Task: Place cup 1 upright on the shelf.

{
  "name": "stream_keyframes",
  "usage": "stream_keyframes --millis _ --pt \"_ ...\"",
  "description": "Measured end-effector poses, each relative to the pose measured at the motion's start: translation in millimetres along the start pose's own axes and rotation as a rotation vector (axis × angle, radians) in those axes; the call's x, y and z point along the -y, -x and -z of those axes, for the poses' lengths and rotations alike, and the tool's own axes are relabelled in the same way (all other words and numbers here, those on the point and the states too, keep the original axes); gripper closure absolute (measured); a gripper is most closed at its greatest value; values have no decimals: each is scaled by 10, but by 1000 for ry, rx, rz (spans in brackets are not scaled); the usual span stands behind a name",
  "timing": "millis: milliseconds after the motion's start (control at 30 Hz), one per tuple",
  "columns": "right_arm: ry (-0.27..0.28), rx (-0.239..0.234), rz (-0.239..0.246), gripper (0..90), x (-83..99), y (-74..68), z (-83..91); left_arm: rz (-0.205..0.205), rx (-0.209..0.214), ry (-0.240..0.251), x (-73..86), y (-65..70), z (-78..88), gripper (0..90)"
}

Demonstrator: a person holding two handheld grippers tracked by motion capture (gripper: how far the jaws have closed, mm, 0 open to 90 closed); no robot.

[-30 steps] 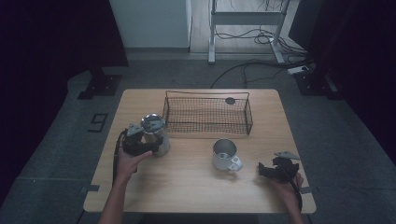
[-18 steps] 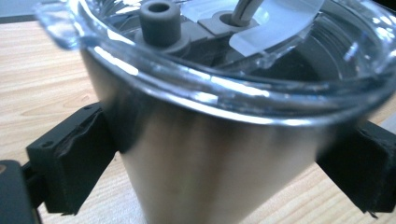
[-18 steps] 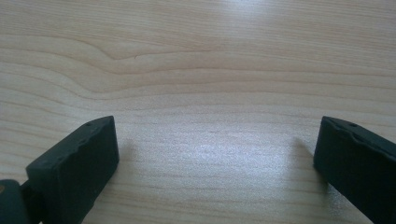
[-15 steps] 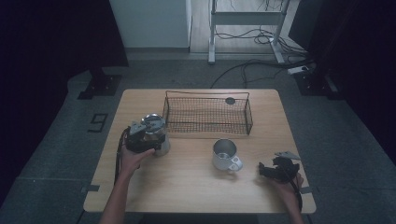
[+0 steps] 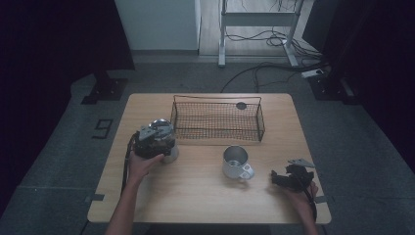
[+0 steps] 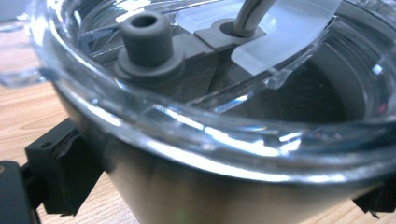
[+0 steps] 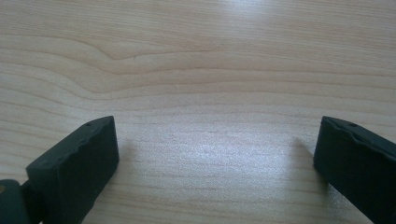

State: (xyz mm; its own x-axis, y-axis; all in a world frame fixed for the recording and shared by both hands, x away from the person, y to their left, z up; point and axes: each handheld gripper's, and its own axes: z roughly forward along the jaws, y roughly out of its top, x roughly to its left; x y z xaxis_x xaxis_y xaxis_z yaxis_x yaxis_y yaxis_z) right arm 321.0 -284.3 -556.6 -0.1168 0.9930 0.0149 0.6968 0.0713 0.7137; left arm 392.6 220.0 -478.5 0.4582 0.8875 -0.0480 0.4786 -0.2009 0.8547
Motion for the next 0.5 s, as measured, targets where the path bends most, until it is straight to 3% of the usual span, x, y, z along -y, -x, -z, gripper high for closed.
stream_keyframes --millis 500 --pt "0 3 -4 0 0 2 1 -27 -5 0 3 46 78 39"
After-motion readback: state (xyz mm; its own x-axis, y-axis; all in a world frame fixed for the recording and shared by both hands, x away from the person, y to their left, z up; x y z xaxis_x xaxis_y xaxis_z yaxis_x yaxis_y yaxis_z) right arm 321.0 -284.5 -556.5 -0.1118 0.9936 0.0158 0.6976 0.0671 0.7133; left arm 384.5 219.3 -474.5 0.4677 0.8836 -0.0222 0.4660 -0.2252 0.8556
